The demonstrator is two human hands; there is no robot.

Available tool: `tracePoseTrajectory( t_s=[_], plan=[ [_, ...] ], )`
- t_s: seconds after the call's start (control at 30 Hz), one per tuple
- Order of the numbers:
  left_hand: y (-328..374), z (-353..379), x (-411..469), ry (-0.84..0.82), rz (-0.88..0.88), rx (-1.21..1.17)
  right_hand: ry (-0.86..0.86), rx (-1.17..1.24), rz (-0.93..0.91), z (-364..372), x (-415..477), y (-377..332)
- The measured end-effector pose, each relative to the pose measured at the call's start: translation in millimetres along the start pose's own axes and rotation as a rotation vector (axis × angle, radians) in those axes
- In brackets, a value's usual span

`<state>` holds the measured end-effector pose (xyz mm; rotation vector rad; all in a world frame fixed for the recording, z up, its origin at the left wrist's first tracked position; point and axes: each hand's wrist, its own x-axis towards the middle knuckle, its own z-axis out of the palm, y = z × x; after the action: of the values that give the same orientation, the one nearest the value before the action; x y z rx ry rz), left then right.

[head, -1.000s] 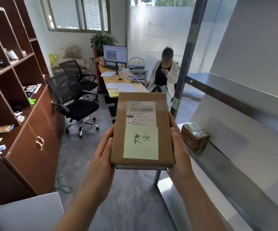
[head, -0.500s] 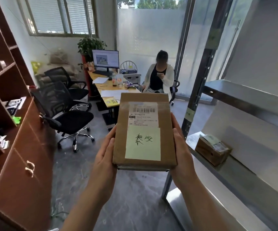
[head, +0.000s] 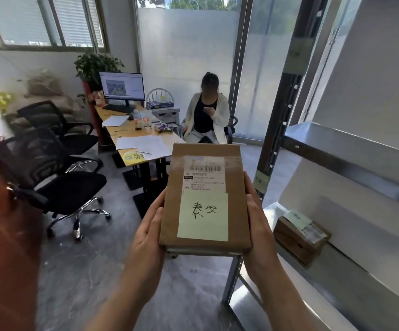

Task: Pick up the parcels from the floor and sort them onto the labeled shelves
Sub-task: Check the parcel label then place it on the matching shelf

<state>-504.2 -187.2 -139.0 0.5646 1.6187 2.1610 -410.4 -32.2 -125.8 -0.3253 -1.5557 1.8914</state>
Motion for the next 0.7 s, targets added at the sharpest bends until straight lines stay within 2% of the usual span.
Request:
tracePoseTrajectory(
  t_s=[0.33, 0.57, 0.7],
  plan=[
    [-7, 40, 129, -0.052, -0.033, -0.012, 0.029, 0.029, -0.009, -37, 110, 4],
    [-8, 67, 171, -0.119, 0.002, 0.035, 0.08, -0.096, -0.074, -55, 145, -1],
    [-13, 72, 204, -0.201, -0.028, -0.034, 0.163, -0.157, -0.106, -56, 158, -5]
  ],
)
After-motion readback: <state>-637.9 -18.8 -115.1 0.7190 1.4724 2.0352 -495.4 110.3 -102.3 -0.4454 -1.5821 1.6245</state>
